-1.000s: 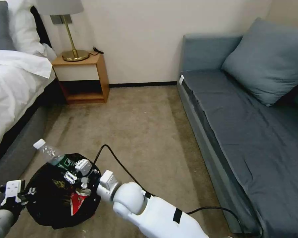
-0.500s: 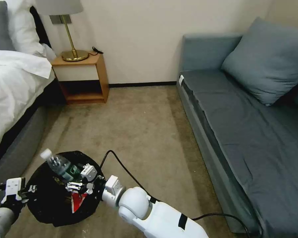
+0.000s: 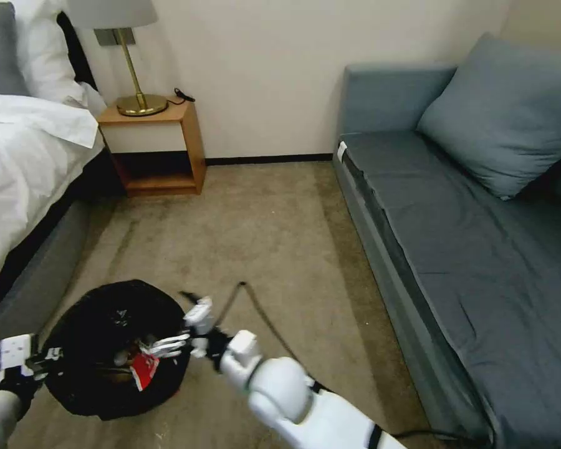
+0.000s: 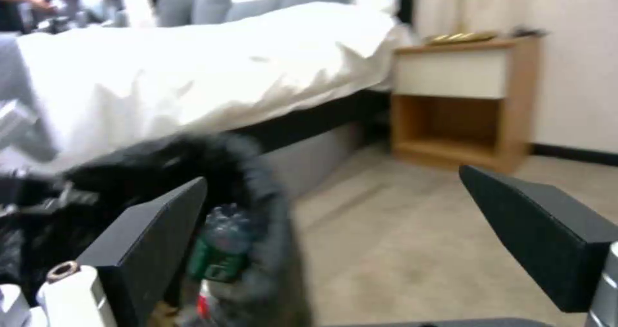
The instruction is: Pick up the trash bin, then pick up the garbage on the floor and place it into the trash bin.
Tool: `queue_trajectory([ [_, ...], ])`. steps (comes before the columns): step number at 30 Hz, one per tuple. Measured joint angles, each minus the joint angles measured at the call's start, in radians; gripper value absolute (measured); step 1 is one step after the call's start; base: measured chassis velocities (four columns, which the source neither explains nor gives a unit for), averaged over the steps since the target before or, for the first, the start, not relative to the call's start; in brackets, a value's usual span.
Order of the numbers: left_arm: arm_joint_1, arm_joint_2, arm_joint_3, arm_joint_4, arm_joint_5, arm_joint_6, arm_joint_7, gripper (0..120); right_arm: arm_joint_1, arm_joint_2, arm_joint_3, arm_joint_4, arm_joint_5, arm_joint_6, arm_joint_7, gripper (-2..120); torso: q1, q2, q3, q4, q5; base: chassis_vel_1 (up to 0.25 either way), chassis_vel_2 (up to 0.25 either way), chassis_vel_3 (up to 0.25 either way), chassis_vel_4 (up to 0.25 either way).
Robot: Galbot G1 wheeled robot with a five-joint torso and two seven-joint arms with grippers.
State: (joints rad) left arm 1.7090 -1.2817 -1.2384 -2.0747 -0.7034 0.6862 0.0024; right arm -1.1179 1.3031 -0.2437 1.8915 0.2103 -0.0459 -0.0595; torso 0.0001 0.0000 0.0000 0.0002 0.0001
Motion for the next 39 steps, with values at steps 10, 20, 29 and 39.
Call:
queue_trajectory([
  [10,-0.05,0.017,-0.015,0.132,-0.217,-0.015,-0.049,3,-0.494,0.002,0.539,0.18,-0.196,0.28,0.065,100,0.0,0.0,0.0,-0.0002,0.0003,0.0,0.0,0.0,0.0],
  [20,-0.084,0.018,-0.022,0.22,-0.304,-0.022,-0.081,3,-0.698,0.066,0.702,0.207,-0.213,0.409,0.092,100,0.0,0.0,0.0,-0.0004,0.0001,0.0,0.0,0.0,0.0],
  [29,-0.098,0.035,-0.066,0.315,-0.327,-0.009,-0.099,3,-0.696,0.072,0.666,0.22,-0.229,0.4,0.091,100,0.0,0.0,0.0,0.0,-0.0003,0.0,0.0,0.0,0.0],
  [39,-0.099,0.039,-0.084,0.321,-0.312,-0.014,-0.09,36,-0.7,0.067,0.647,0.218,-0.235,0.396,0.083,100,0.0,0.0,0.0,-0.0001,-0.0001,0.0,0.0,0.0,0.0],
])
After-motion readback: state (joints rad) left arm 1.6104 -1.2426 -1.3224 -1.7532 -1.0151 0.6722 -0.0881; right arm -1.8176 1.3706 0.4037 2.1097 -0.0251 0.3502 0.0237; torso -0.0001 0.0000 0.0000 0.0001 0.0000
